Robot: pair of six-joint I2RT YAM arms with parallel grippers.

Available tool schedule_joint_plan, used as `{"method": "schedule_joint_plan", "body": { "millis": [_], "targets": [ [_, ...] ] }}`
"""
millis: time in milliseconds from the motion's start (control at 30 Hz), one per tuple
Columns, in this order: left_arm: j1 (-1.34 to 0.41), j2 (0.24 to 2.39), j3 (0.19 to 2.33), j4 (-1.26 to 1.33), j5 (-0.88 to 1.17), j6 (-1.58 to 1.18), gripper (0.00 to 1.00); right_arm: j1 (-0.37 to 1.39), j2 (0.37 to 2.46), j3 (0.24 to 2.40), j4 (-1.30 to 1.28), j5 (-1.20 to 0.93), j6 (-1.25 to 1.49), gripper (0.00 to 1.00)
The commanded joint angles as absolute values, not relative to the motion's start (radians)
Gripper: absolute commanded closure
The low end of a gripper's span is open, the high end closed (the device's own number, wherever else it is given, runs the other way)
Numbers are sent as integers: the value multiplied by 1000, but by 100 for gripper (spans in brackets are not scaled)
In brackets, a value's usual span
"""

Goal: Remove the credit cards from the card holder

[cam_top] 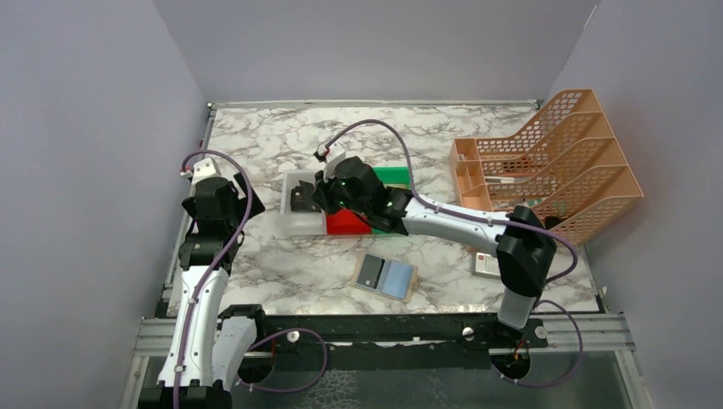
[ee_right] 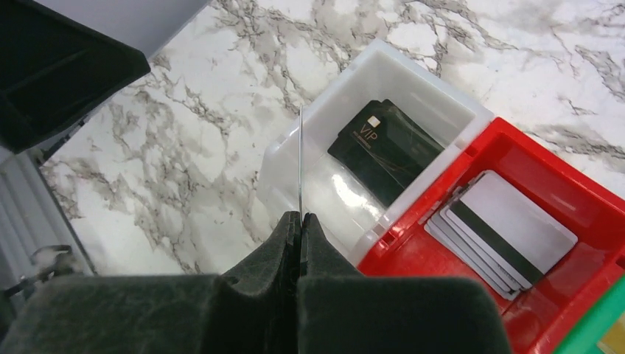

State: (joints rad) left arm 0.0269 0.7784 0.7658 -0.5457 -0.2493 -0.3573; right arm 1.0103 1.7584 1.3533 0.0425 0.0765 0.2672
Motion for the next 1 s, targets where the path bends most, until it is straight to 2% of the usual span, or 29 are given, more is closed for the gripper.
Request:
{"method": "schedule_joint_plan", "body": {
  "millis": [0, 233, 467, 800, 967],
  "targets": [
    [34, 761, 751, -520, -204, -350, 1, 1053, 1877, 1491, -53, 210, 207, 99],
    [33, 762, 752, -518, -183, -347, 1, 1088, 2054, 1663, -125, 417, 181, 99],
    [34, 756, 751, -520, -180, -345, 1, 1130, 2224, 1813, -105, 630, -15, 99],
    [34, 749, 752, -520, -195, -346, 1, 1132, 2377, 1902, 11, 696, -337, 98],
    [34, 747, 753, -525, -223, -350, 1, 1130, 2435, 1924, 60, 708, -406, 97]
  ]
}}
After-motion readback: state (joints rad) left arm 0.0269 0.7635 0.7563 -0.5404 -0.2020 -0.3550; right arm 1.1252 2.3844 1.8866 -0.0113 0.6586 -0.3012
